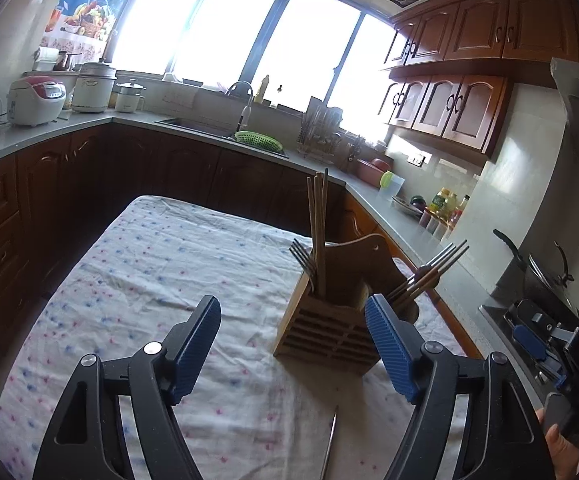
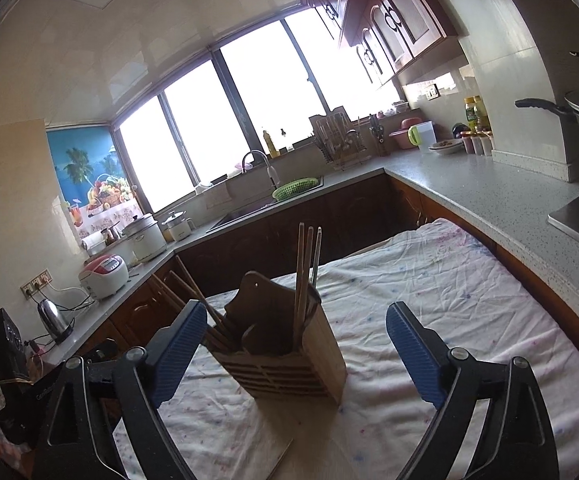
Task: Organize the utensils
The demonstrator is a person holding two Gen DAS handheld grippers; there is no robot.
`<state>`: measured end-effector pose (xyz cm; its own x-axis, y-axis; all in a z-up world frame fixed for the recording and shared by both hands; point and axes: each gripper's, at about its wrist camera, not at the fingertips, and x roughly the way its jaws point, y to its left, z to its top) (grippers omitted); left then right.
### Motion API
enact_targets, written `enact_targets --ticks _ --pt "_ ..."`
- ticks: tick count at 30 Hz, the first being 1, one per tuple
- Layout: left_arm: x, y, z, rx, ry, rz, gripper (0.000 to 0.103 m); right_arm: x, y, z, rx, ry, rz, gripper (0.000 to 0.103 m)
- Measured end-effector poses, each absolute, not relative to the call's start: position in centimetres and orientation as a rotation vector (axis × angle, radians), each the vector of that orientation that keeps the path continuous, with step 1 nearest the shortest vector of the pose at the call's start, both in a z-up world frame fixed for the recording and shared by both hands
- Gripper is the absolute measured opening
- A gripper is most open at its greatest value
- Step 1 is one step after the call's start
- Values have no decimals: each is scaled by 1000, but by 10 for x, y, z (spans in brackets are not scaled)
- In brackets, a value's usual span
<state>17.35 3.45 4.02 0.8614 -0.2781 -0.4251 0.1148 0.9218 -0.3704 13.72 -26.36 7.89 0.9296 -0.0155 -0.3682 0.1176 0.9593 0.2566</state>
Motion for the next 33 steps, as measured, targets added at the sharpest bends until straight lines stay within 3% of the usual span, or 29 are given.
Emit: enact_targets --ticks 12,26,33 --pt "105 38 41 -354 509 -184 78 80 -265 53 319 432 -112 96" --pt "30 29 11 -205 408 -159 100 0 -221 21 62 270 -175 103" --pt "13 25 0 -171 401 -141 102 -1 -221 7 18 321 -243 103"
